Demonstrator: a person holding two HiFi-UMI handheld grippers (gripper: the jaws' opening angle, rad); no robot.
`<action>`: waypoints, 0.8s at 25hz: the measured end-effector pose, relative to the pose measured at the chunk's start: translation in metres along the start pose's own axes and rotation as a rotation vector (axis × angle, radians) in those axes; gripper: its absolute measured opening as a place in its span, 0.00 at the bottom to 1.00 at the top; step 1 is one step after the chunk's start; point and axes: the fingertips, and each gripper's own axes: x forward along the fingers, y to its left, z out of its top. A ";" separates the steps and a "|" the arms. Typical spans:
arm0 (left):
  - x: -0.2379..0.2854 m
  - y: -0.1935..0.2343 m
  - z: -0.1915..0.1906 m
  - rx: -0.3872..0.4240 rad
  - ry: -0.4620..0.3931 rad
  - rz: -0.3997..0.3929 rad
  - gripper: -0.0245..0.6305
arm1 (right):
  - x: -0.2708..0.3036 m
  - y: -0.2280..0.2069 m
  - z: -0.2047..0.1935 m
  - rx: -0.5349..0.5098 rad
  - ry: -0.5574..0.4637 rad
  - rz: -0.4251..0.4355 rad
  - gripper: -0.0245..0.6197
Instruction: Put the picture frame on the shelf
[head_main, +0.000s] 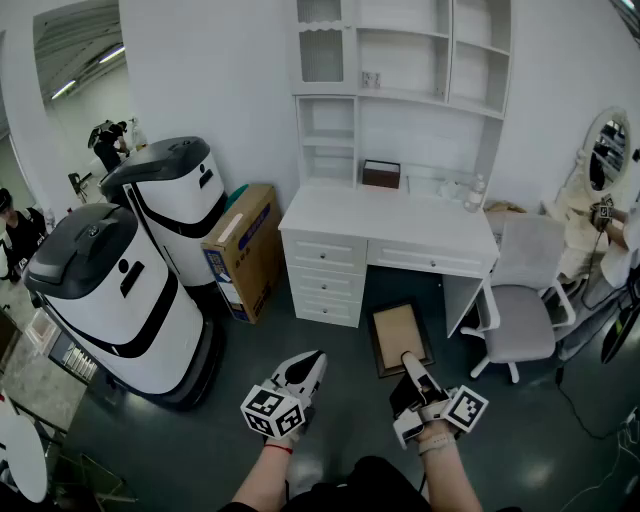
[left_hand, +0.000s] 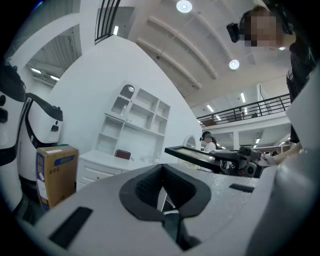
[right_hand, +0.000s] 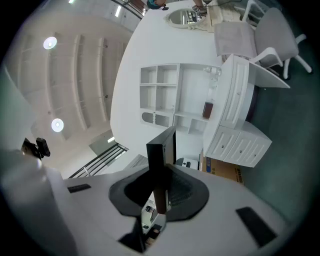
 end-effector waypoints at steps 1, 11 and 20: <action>0.002 0.001 0.001 -0.003 -0.001 -0.002 0.04 | 0.001 -0.002 0.001 0.000 0.001 -0.004 0.13; 0.037 0.036 0.006 -0.014 -0.007 -0.002 0.04 | 0.050 -0.026 0.015 -0.002 0.011 0.011 0.13; 0.096 0.099 0.015 -0.022 -0.003 0.028 0.04 | 0.130 -0.068 0.037 0.030 0.069 0.008 0.13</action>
